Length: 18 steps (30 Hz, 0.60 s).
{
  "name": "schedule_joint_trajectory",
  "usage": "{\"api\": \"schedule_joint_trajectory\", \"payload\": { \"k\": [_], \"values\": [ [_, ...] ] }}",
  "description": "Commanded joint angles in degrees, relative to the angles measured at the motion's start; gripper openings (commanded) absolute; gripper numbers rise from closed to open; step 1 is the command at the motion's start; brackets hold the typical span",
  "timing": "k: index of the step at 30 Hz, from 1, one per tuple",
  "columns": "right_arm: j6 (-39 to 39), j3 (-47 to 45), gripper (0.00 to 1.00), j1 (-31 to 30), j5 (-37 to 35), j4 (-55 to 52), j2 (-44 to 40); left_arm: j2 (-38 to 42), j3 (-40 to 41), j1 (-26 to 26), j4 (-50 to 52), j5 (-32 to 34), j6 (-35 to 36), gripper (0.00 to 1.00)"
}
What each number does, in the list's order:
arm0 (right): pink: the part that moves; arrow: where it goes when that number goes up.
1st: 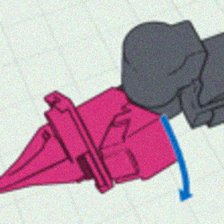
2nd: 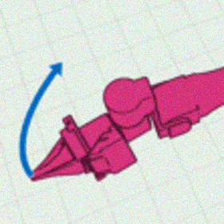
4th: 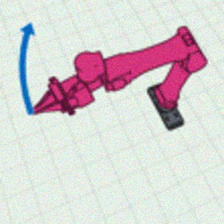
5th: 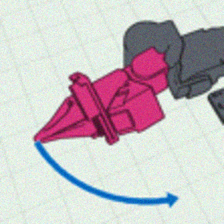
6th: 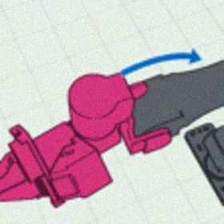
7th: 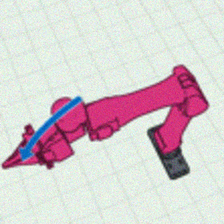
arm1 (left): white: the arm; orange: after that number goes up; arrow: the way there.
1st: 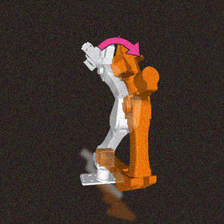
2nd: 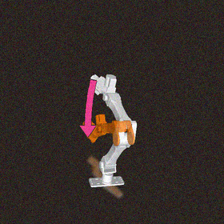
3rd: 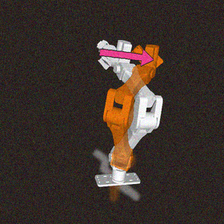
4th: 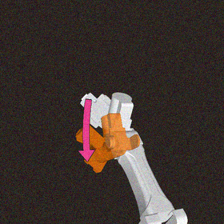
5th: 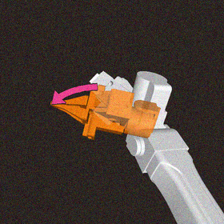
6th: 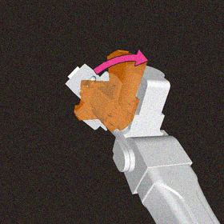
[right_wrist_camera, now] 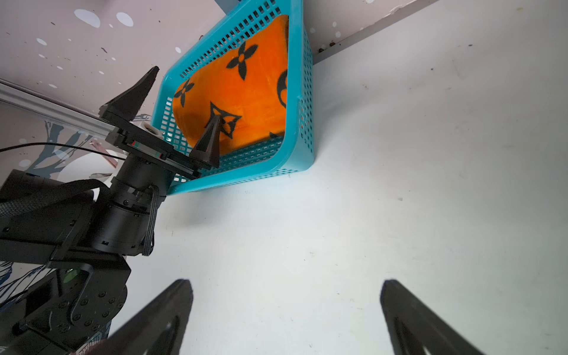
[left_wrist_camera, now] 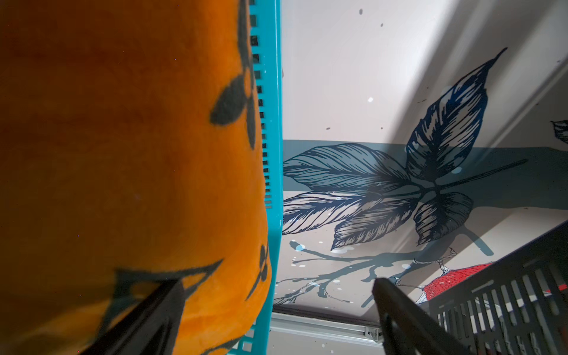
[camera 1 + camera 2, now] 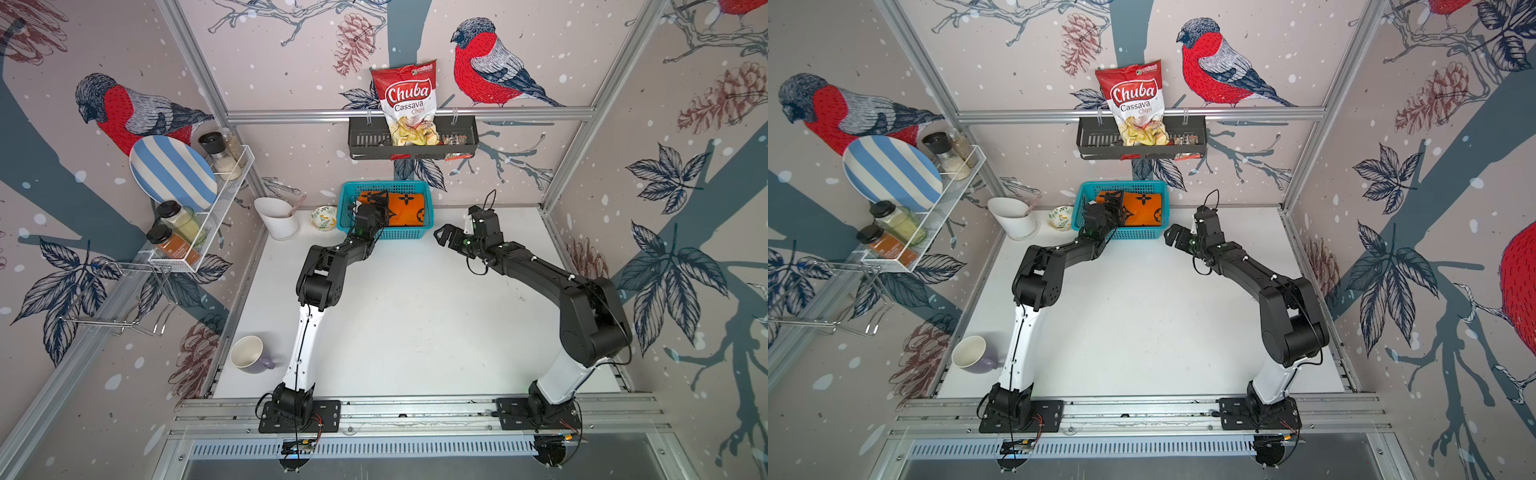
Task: Roll up the pillowcase
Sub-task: Place the pillowcase in the bin.
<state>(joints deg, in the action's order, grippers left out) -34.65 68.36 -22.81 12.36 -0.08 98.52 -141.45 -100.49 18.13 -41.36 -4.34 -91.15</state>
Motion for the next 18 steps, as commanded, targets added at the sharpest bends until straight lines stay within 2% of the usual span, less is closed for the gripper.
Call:
{"api": "schedule_joint_trajectory", "payload": {
  "k": [1, 8, 16, 18],
  "values": [
    [-0.38, -0.16, 1.00, 0.17, -0.98, 0.78, -0.61, 0.94, 0.23, 0.07, -1.17, -0.31, -0.18, 0.97],
    [0.09, -1.00, 1.00, 0.35, -1.67, 0.96, -1.81, 7.27, 4.51, 0.27, -0.35, 0.53, 1.14, 0.97],
    [0.89, -2.67, 1.00, 0.60, -4.14, 1.38, -5.96, 18.67, 14.51, 0.79, 0.82, 0.40, 5.31, 0.97],
    [1.19, -3.76, 1.00, 0.66, -5.37, 1.57, -7.56, 22.97, 18.86, 1.35, 2.38, 0.36, 8.43, 0.97]
  ]
}}
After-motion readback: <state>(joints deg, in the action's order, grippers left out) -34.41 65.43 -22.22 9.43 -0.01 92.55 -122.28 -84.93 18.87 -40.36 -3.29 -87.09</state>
